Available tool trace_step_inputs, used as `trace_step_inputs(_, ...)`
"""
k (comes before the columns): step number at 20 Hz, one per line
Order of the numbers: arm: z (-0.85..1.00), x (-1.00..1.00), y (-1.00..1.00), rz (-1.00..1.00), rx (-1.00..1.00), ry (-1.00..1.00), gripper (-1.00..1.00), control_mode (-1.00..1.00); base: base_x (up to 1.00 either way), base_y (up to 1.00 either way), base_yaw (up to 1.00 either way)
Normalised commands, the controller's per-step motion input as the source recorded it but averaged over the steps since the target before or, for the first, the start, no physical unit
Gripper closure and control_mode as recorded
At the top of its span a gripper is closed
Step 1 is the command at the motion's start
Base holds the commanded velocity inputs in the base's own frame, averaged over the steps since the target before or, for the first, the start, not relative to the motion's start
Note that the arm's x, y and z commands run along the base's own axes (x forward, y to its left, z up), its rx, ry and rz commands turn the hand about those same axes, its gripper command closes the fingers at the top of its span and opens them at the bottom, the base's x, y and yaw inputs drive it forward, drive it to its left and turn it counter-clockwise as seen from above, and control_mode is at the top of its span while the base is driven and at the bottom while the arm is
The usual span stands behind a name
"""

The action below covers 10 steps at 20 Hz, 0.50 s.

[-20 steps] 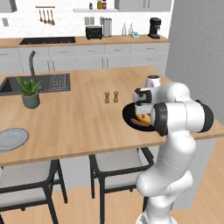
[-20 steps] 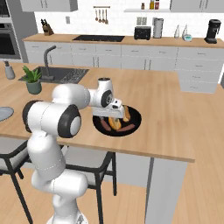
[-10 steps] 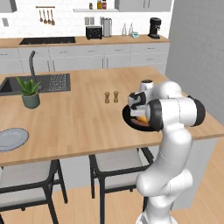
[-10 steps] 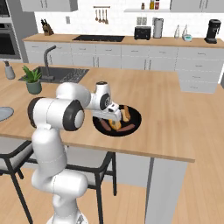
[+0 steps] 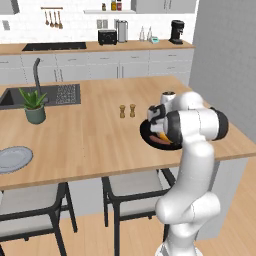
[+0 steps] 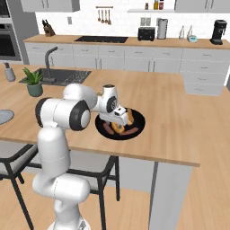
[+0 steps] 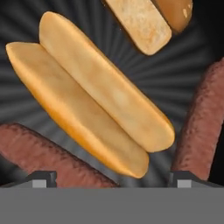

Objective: Place one bun and one sausage from the bowl on each plate.

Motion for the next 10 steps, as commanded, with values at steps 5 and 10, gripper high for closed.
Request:
trace_step_inputs(5,-0.21,0.08,-0.01,-0.02,0.00,0.00,-1.00,-1.00,0.00,0.00,0.00)
trace_step_inputs(10,-0.04,0.18,-0.02,-0.01,-0.01,0.00,-1.00,-1.00,0.00,0.00,0.00)
